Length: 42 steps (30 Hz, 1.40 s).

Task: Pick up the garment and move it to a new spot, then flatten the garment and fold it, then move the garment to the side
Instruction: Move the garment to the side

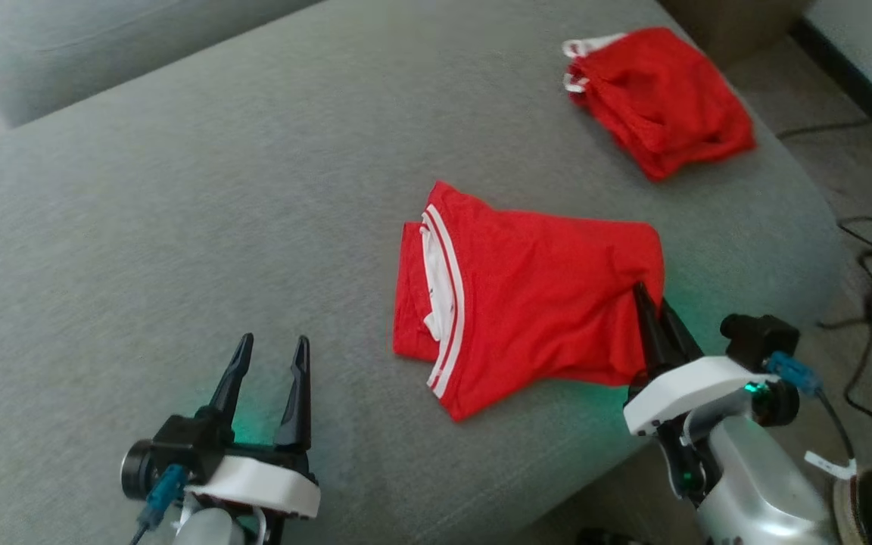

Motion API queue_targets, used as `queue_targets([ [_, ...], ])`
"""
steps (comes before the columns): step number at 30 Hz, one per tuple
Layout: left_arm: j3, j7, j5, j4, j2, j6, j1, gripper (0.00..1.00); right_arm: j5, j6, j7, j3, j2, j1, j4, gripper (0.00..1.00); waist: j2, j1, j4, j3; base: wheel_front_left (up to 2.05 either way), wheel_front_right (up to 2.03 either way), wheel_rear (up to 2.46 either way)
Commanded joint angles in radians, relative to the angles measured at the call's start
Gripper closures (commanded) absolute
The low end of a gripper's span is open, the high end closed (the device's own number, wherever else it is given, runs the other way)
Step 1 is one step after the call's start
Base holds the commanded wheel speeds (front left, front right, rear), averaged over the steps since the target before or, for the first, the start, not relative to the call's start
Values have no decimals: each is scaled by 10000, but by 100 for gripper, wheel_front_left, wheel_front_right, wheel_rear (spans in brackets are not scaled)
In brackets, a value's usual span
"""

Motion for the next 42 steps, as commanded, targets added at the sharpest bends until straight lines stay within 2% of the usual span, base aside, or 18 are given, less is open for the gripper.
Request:
queue_targets([
  [1,244,-82,131,-210,20,-55,-383,0,-97,-7,-67,104,-22,-64,-417,100,0,0,-215,188,0,0,0],
  [7,336,-82,301,-74,20,-116,-389,0,-1097,-7,-67,-126,-41,-1120,-764,100,0,0,-26,425,0,0,0],
  [13,302,-82,629,31,20,-176,-419,0,-2153,-7,-67,4,-833,-3055,-544,100,0,0,250,667,0,0,0],
  [16,255,-82,615,36,20,-192,-458,0,-2459,-7,-67,-44,-1172,-3625,-164,100,0,0,387,721,0,0,0],
  [20,117,-82,656,46,20,-215,-550,0,-3209,-7,-67,-502,-1906,-4682,991,100,0,0,663,845,0,0,0],
  [25,115,-82,810,70,20,-230,-682,0,-4132,-7,-67,-1565,-2695,-5831,2360,100,0,0,1009,1075,0,0,0],
  [29,181,-82,993,108,20,-238,-744,0,-4868,-7,-67,-2477,-2979,-6473,2957,100,0,0,1209,1234,0,0,0],
  [30,197,-82,1031,114,20,-240,-761,0,-5043,-7,-67,-2756,-3016,-6586,3036,87,0,0,1248,1273,0,0,0],
  [31,218,-82,1063,116,22,-241,-780,0,-5222,-7,-67,-3042,-3024,-6660,3091,19,0,0,1287,1307,0,0,0],
  [32,244,-82,1088,115,26,-242,-799,0,-5405,-7,-67,-3335,-3019,-6709,3201,0,0,0,1322,1332,0,0,0],
  [38,371,-82,1132,72,25,-245,-917,0,-6568,-7,-65,-4788,-2829,-6727,3379,0,0,0,1537,1360,0,0,0],
  [42,602,-82,1151,6,24,-246,-904,0,-6791,-7,-65,-5078,-2019,-6358,2479,0,0,0,1693,1247,0,0,0],
])
